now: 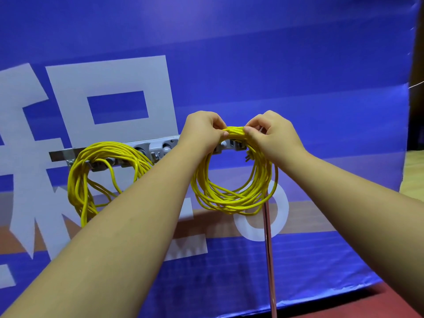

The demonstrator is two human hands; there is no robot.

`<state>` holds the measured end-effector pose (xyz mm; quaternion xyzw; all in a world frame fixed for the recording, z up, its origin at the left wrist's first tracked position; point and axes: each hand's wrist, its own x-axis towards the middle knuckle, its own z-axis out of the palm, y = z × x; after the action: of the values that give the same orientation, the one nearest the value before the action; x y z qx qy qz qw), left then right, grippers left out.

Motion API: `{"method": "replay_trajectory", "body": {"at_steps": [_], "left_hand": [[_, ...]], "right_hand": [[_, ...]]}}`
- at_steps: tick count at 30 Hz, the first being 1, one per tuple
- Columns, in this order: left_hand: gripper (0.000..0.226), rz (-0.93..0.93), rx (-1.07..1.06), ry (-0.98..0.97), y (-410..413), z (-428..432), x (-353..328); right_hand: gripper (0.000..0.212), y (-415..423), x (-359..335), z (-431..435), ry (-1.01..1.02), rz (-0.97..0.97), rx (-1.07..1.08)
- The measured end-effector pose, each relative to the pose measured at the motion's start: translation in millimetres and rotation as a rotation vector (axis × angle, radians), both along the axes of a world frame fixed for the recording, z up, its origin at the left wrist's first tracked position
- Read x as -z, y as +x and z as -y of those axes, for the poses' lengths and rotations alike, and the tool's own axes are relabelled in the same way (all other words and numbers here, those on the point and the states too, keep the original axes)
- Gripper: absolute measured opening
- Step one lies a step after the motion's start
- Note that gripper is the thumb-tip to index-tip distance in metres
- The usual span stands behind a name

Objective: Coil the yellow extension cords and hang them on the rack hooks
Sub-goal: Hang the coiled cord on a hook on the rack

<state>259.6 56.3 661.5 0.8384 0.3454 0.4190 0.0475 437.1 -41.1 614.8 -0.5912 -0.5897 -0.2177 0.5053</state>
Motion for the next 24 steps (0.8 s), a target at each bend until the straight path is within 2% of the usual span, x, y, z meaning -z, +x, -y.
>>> {"method": "replay_trajectory", "body": {"at_steps": [3, 7, 10, 14, 17, 24], "left_hand": [[0.011, -0.016, -0.019, -0.009, 2.2, 2.2, -4.0], [0.009, 0.002, -0.052, -0.018, 5.3, 4.6, -2.6], [0.012, 0.033, -0.044, -0.032, 5.0, 3.4, -0.7], [0.015, 0.031, -0.032, -0.018, 4.1, 2.7, 1.9], [0.017, 0.037, -0.037, -0.003, 4.8, 1.6, 4.4], [0.023, 0.032, -0.066, 0.052, 3.5, -0.5, 7.9]], "right_hand": [[0.016, 3.1, -0.3, 2.0, -0.010, 0.051, 0.034], [0.022, -5.4, 10.6, 1.8, -0.055, 0.263, 0.143], [0.020, -12.8, 19.5, 1.7, -0.059, 0.217, 0.185], [0.026, -11.2, 30.6, 2.3, -0.121, 0.181, 0.316], [0.030, -6.7, 45.7, 10.2, -0.136, 0.053, 0.327], [0.040, -2.1, 101.3, 20.7, -0.127, -0.360, 0.209]]}}
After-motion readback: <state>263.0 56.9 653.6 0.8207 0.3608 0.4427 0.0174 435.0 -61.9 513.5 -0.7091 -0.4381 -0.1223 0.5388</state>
